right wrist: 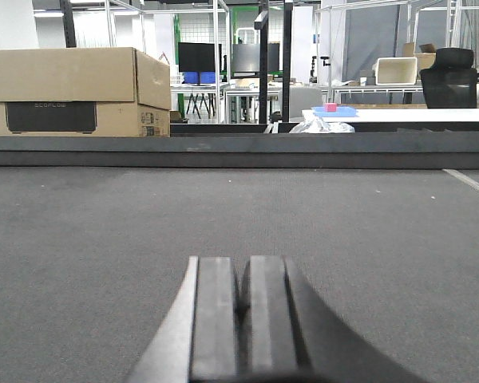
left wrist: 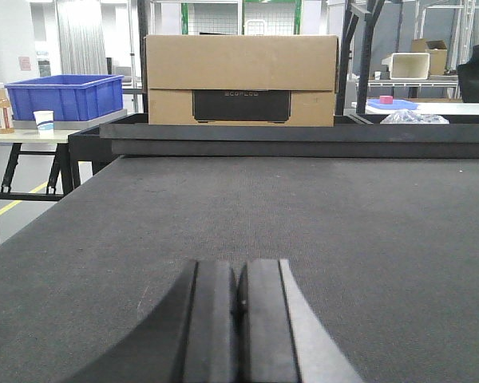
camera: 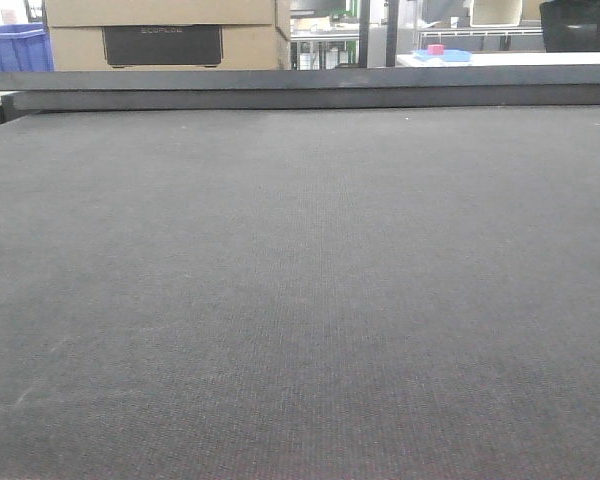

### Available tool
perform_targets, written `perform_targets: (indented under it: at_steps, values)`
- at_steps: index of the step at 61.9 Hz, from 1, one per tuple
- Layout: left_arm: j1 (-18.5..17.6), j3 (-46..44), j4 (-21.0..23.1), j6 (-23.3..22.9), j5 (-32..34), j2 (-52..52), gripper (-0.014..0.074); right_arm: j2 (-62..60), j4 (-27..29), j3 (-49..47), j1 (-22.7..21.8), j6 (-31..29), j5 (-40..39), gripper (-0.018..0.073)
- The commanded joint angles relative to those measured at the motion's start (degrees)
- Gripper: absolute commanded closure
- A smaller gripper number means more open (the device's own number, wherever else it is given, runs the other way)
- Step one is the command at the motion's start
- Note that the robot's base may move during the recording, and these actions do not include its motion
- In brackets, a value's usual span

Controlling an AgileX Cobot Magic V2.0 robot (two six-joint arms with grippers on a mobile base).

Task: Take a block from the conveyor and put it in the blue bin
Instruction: 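Lower both grippers toward the green and light-blue blocks on the belt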

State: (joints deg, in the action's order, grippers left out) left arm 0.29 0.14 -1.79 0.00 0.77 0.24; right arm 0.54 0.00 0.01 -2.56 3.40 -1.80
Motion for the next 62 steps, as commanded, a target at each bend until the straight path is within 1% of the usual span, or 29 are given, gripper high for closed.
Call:
perform_targets:
  at_steps: [1,12,21,24,27,31,36,42,50,53,59,62]
  values:
    - [0.00,-0.14,0.10,0.00,1.24,-0.24,0.0707,-0.16,0.00,-0.01,-0.17,-0.07,-1.22,0.0721]
    - [0.00,-0.14,0.10,0.00,1.71,-0.24,0.0707,-0.16,0.00,-0.01,-0.18,-0.07,-1.64,0.0721]
    - [0.00,-0.14,0.10,0.00,1.57,-0.24,0.0707,-0.16,0.00,-0.01,-0.18,-0.07,-5.96,0.0721]
    - [0.00,-1.79,0.10,0.00,0.01,-0.24,0.0707,-0.16,0.00,-0.44,-0.18,-0.07,-6.28,0.0721]
    - [0.00,-4.78,0.10,0.00,-2.37,-0.24,0.0707,-0.16,0.00,-2.91,-0.18,-0.07,-5.42,0.0721]
    - [0.00,-10.94,-0.01,0.00,-8.10,-0.24,0.0707,-0.16,1.14,-7.68,-0.18,-0.07,-3.70,0.0721]
    - [0.00,-19.35,-1.20,0.00,-17.31,0.49,0.0707,0.52,1.34,-14.73,-0.18,-0.07,1.80,0.0721]
    - [0.00,-27.74,-1.58,0.00,-25.29,4.66,0.0707,3.20,1.34,-24.72,-0.18,-0.07,11.84,0.0721]
    - [0.00,-37.75,-1.58,0.00,-33.08,13.73,0.0707,11.26,1.21,-35.43,-0.18,-0.07,25.12,0.0721]
    - [0.00,-41.16,-1.58,0.00,-35.44,17.94,0.0707,14.60,1.21,-38.98,-0.18,-0.07,28.17,0.0721]
    - [0.00,-46.45,-1.58,0.00,-37.76,26.11,0.0707,23.33,1.21,-45.11,-0.18,-0.07,36.73,0.0721]
    - [0.00,-49.12,-1.58,0.00,-39.42,30.60,0.0707,27.36,1.21,-48.28,-0.18,-0.07,39.68,0.0721]
